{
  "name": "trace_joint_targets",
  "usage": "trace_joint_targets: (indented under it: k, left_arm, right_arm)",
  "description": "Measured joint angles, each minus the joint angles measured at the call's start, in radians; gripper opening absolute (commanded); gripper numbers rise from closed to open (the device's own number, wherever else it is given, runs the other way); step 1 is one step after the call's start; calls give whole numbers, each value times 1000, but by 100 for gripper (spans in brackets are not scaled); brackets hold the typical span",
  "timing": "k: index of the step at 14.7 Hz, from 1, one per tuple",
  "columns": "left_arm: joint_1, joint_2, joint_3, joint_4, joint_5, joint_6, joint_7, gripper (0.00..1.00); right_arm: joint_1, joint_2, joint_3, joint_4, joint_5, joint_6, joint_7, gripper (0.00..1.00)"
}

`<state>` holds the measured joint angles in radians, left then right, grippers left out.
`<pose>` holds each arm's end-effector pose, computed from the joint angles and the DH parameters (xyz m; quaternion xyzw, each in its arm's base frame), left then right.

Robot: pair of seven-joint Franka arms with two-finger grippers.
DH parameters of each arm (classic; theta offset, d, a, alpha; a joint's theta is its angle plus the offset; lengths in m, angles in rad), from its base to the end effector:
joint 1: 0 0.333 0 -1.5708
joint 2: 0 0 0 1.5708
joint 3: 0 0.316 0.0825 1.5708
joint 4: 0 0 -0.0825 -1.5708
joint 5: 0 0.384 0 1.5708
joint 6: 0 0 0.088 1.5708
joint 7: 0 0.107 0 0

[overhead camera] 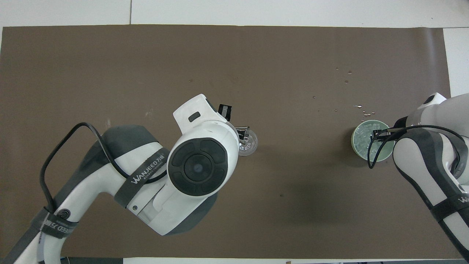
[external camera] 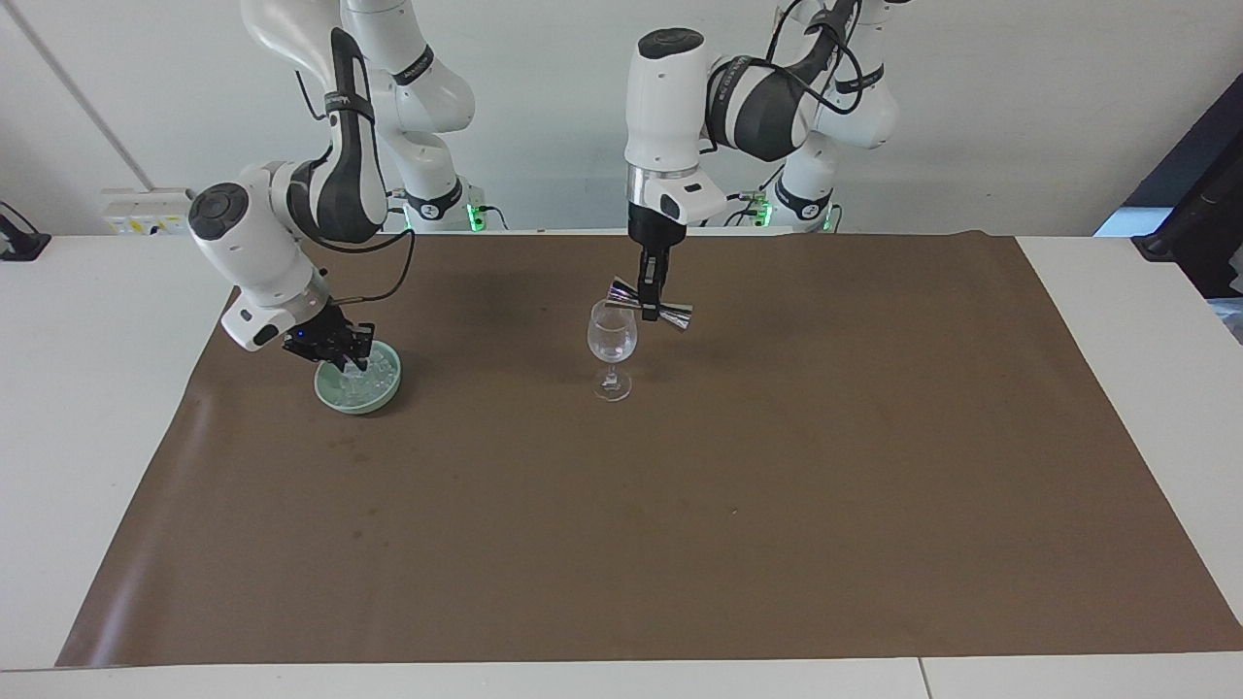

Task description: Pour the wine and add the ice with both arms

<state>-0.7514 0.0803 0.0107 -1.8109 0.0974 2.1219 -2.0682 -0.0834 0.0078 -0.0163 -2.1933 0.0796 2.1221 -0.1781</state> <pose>0.4517 -0.4073 0.5149 0.7942 0.5950 0.0630 0.1060 0.5209 -0.0485 0.3752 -0.9985 -0.0170 0.0345 0.0381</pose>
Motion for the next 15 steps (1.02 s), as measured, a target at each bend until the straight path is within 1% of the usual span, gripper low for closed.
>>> trace_joint_targets:
  k: [2, 4, 8, 10, 13, 15]
  left_arm:
    - [55, -1, 1, 0, -93, -1, 72, 0]
    - [120, -4, 3, 0, -194, -4, 139, 0]
    - [290, -6, 6, 0, -399, -14, 322, 0]
    - [391, -6, 7, -7, -531, -21, 421, 0]
    - [553, -8, 9, -47, -768, -32, 604, 0]
    - [649, -11, 9, -100, -899, -41, 731, 0]
  right_arm:
    - [0, -2, 18, 60, 0, -84, 8, 12]
    - [1, -9, 57, 136, 0, -180, 64, 12]
    - [7, -27, 187, 289, 1, -323, 250, 12]
    - [11, -27, 287, 366, 6, -349, 388, 12]
    - [31, -15, 451, 477, 31, -341, 624, 13]
    - [99, 11, 485, 521, 35, -278, 752, 14]
